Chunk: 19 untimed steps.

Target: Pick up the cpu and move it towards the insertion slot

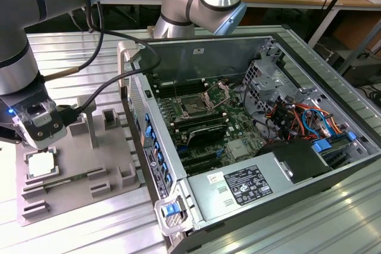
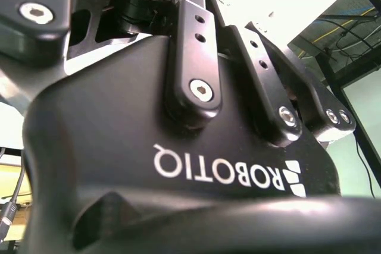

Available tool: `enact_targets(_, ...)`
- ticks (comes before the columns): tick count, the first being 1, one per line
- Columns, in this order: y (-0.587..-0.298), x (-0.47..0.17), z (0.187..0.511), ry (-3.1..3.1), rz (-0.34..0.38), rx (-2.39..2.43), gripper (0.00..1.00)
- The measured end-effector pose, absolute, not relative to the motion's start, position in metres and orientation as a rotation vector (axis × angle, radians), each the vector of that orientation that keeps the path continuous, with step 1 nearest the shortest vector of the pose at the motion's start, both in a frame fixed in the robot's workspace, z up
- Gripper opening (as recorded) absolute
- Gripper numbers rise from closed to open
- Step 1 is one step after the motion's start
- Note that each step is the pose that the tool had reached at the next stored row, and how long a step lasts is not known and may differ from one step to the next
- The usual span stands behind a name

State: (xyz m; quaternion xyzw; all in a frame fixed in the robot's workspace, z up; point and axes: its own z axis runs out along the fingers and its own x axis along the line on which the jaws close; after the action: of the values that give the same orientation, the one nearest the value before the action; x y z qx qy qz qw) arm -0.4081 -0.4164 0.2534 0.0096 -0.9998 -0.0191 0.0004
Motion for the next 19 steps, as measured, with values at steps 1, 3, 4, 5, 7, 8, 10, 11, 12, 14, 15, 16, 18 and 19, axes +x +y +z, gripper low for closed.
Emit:
enact_targets(1, -0.4164, -0.4081, 0.2532, -3.14, -0.06, 0.03, 0.11)
enact_targets(3, -0.4164, -0.4081, 0.2528, -3.14, -0.06, 0.03, 0.11)
enact_targets(4, -0.4164, -0.4081, 0.2526, -3.14, -0.06, 0.03, 0.11)
enact_targets(5, -0.4164, -0.4081, 0.2523, -3.14, -0.06, 0.03, 0.11)
enact_targets(7, -0.4164, -0.4081, 0.2519, -3.14, -0.06, 0.03, 0.11)
enact_targets(8, -0.4164, -0.4081, 0.2517, -3.14, -0.06, 0.03, 0.11)
enact_targets(10, -0.4164, -0.4081, 0.2511, -3.14, -0.06, 0.03, 0.11)
enact_targets(11, -0.4164, -0.4081, 0.2509, -3.14, -0.06, 0.03, 0.11)
enact_targets(12, -0.4164, -0.4081, 0.2506, -3.14, -0.06, 0.03, 0.11)
enact_targets(14, -0.4164, -0.4081, 0.2502, -3.14, -0.06, 0.03, 0.11)
enact_targets(15, -0.4164, -0.4081, 0.2499, -3.14, -0.06, 0.03, 0.11)
enact_targets(16, -0.4164, -0.4081, 0.2497, -3.14, -0.06, 0.03, 0.11)
enact_targets(18, -0.4164, -0.4081, 0.2493, -3.14, -0.06, 0.03, 0.11)
enact_targets(19, -0.4164, -0.4081, 0.249, -3.14, -0.06, 0.03, 0.11)
